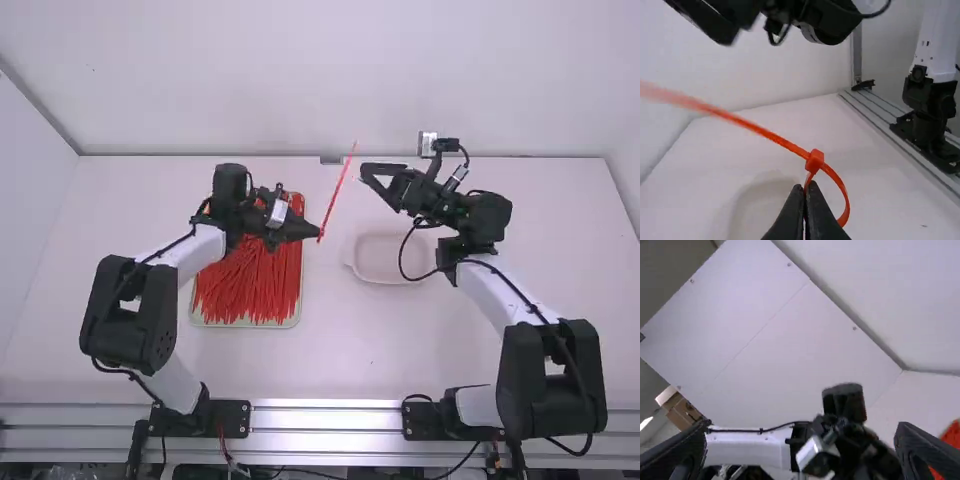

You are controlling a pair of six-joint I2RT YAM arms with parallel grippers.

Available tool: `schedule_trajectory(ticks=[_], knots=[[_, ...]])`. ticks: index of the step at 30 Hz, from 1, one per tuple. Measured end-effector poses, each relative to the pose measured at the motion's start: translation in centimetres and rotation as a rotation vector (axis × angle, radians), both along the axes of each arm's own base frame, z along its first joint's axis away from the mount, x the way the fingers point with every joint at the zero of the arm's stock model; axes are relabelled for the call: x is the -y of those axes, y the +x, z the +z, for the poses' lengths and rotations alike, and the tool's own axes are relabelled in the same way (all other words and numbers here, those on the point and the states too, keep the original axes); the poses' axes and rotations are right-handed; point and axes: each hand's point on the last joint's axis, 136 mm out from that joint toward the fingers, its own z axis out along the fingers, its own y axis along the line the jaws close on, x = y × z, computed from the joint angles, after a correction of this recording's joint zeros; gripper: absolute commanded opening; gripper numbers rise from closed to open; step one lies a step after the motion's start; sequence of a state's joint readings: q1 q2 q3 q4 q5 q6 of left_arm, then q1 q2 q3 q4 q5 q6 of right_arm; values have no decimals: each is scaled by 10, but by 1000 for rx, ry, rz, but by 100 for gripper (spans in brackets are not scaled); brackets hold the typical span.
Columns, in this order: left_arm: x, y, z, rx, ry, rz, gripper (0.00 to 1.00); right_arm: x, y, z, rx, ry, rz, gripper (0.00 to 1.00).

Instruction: Fasten the cable tie

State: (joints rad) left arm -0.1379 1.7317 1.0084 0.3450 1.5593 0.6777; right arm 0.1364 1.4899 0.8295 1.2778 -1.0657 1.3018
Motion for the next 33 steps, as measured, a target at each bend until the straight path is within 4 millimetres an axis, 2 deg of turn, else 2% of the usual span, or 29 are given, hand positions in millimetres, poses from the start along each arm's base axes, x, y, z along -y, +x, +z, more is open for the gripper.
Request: schedule_trajectory(ticks=[9, 17, 24, 25, 26, 27, 29, 31, 32, 33], knots=[[0, 9, 25, 35, -8, 5, 2, -30, -4, -49, -135, -121, 71, 100], [1, 8, 48, 75, -17, 1, 2, -45, -14, -51, -41, -153, 99, 100], [14, -6, 63, 86, -23, -40, 2, -46, -13, -48, -11, -152, 87, 98], [15, -8, 65, 86, -23, -45, 2, -46, -13, -47, -5, -149, 84, 95], [17, -9, 66, 83, -23, -50, 2, -46, -13, -46, 2, -149, 84, 85], [17, -10, 67, 79, -22, -50, 2, -46, -13, -46, 3, -149, 84, 81], [17, -10, 67, 66, -20, -51, 2, -46, -13, -46, 6, -149, 79, 60], [17, -10, 67, 51, -18, -52, 2, -46, -13, -46, 6, -149, 79, 29], [18, -11, 67, 44, -17, -55, 2, -46, -13, -46, 7, -149, 81, 5], [18, -11, 67, 42, -17, -55, 2, -47, -14, -46, 8, -149, 83, 0]])
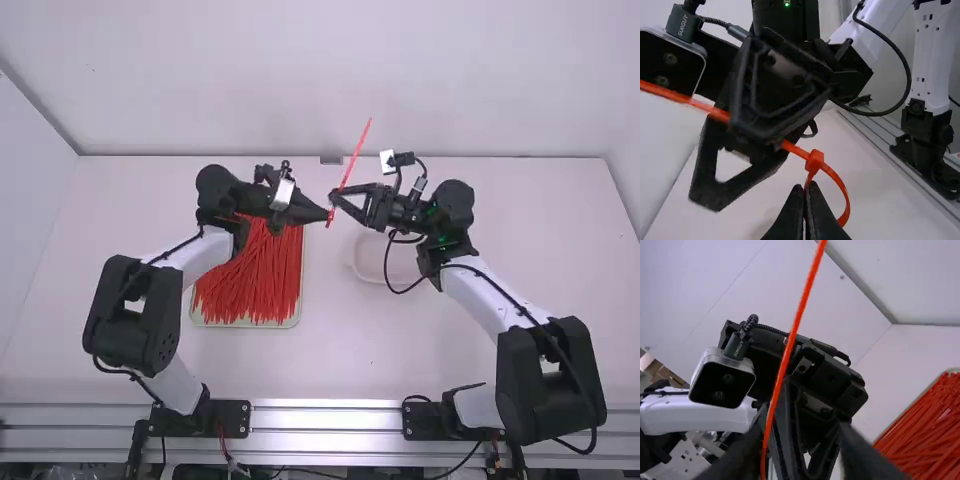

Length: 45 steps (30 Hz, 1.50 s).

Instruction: Fasten the cable tie

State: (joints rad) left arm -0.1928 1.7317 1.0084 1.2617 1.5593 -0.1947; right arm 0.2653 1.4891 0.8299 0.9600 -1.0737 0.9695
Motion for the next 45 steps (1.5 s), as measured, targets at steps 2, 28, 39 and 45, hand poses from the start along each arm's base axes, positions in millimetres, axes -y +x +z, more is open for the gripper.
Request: schedule_trajectory(ticks=[2, 28, 39, 45], knots=[[0, 0, 0, -10, 2, -1, 2, -1, -1, 1, 4, 2, 2, 0], [-7, 22, 6, -142, -22, 111, 99, 21, -12, -1, 122, -48, 86, 0], [-38, 58, -15, -527, 1, 258, 99, 52, 4, -9, 122, -65, 11, 0], [-41, 69, -42, -703, 33, 324, 99, 71, 10, -26, 89, -76, -46, 0]])
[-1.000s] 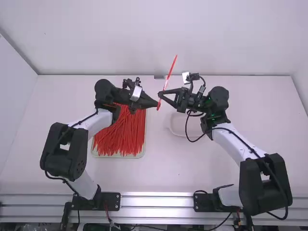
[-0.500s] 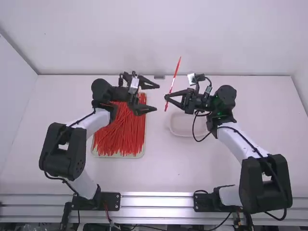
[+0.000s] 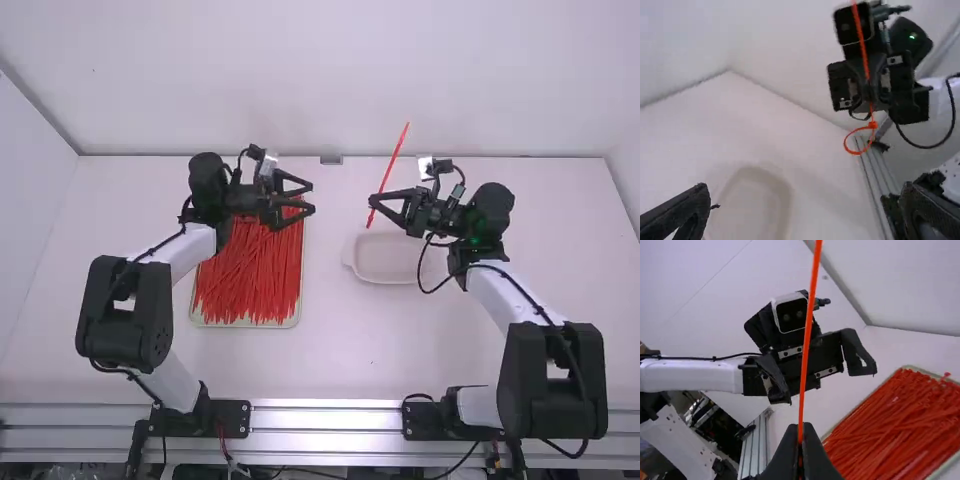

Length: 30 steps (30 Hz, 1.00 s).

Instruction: Fasten the cable tie

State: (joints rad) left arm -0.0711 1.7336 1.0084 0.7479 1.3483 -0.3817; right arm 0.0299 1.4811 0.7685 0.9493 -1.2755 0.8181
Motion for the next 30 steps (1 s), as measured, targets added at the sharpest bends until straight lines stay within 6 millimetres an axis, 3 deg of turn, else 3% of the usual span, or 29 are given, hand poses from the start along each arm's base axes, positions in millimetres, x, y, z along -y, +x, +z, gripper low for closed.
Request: schedule_trajectory(ticks=[5, 9, 19, 30], knots=[[-3, 8, -25, -114, 43, 70, 99, 11, 2, -16, -24, -6, -43, 0], [-4, 7, -44, -164, 85, 90, 99, 18, 7, -41, -97, -21, -109, 0], [-6, -3, -67, -210, 142, 84, 99, 27, 22, -94, -216, -139, -264, 0], [-11, -7, -90, -263, 217, 120, 99, 40, 35, -155, -301, -393, -487, 0]])
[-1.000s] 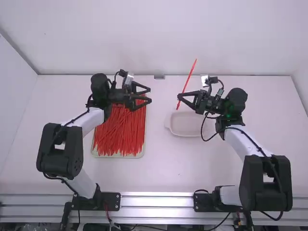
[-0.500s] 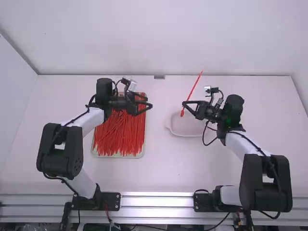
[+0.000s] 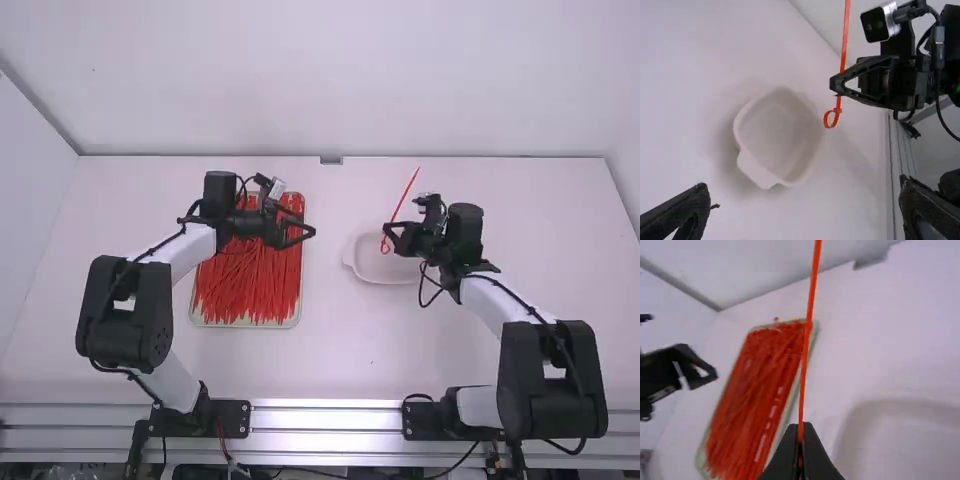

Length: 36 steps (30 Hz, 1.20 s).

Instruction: Fasten the cable tie

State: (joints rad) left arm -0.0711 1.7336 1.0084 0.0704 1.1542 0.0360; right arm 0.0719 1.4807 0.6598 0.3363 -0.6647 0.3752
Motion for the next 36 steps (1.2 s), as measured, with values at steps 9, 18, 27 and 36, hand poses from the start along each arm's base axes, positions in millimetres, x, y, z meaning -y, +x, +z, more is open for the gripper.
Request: schedule_trajectory(ticks=[9, 18, 27, 36], knots=[[-2, 3, -4, 5, 24, 19, 99, 14, 5, -32, -37, -227, -150, 0], [-2, 3, -4, 5, 26, 21, 99, 11, 18, -64, -36, -331, -201, 0], [-2, 3, -5, 4, 27, 20, 99, 14, 21, -88, -65, -356, -213, 5], [-3, 3, -5, 4, 31, 24, 99, 16, 23, -87, -57, -356, -218, 50]])
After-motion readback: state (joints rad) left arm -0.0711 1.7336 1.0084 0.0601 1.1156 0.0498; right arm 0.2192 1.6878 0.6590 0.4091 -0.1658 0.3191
